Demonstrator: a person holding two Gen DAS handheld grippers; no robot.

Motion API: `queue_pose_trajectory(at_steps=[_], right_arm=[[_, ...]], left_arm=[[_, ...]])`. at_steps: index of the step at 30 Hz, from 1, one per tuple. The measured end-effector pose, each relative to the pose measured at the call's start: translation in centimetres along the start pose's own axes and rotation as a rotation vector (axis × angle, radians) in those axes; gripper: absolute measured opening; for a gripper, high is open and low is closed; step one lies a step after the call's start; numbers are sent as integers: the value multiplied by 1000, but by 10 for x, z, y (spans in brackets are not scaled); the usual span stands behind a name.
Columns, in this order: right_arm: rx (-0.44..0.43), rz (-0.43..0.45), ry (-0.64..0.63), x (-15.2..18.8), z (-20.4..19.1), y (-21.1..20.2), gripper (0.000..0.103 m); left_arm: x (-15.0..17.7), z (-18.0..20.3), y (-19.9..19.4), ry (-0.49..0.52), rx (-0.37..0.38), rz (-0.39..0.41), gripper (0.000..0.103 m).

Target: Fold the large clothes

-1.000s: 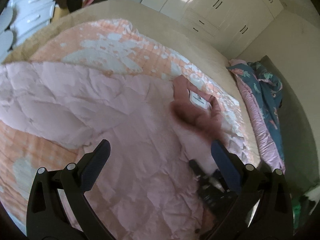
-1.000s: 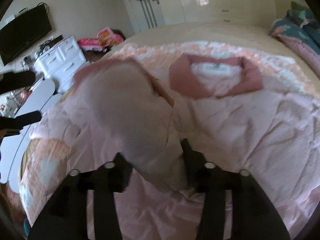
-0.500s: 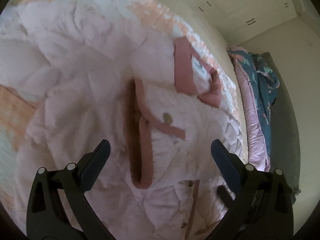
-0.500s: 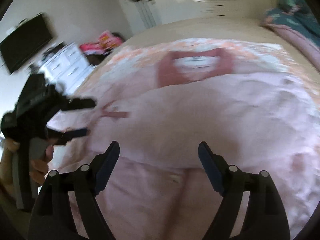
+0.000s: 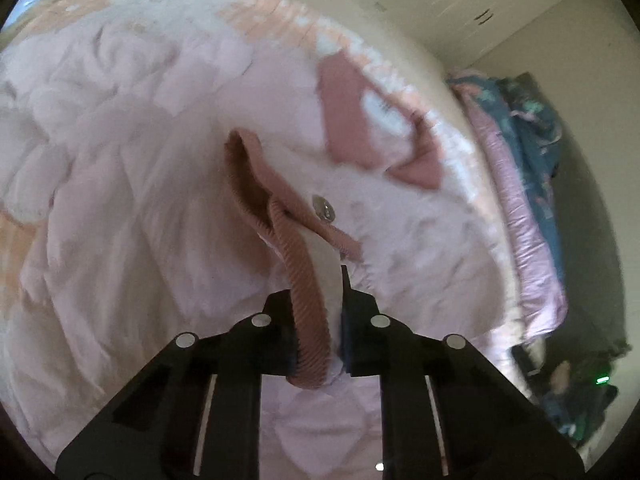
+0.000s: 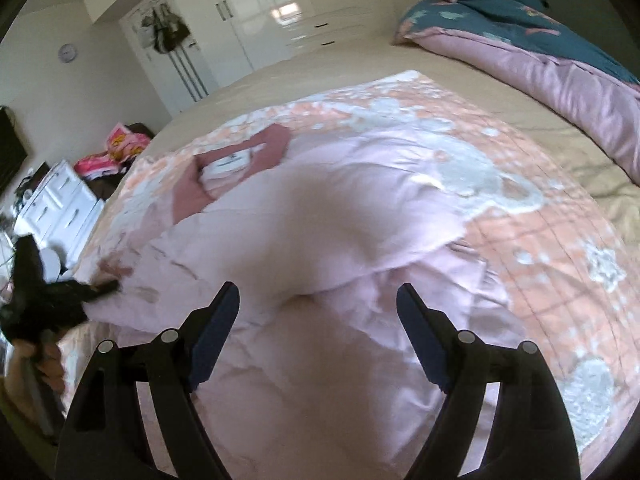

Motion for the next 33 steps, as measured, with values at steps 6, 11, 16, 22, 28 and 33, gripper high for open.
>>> queue_pose_trajectory(at_steps=[6, 11, 16, 22, 28, 33], right_arm=[[-2, 73, 37, -9, 9, -13, 80], [38, 56, -15, -19, 8, 0, 80], [47, 19, -68, -33, -2, 25, 80], [58, -72, -159, -38, -14, 62, 81], [30, -186, -43, -17, 9, 106, 81], [88, -190, -63, -15, 3, 100, 81]], left_arm=[[-35, 41, -54, 121, 47, 154, 7], [-40, 28, -35, 209, -70, 169, 7], [-32, -17, -3, 178, -166, 110, 8], [-23, -43, 9, 168, -209, 89, 11], [-21, -48, 13, 157, -224, 76, 17], [-16, -44, 5, 173, -232, 84, 20]])
Point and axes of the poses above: each gripper's, at about its wrist camera, not at the fingertips, and y roughly the way its jaws point, z to its right, x to its underside, the point moved 8 cm from there along y, roughly the way its jaws point, and after that the axes turned 11 degrees about -y, right-handed, at the moved point
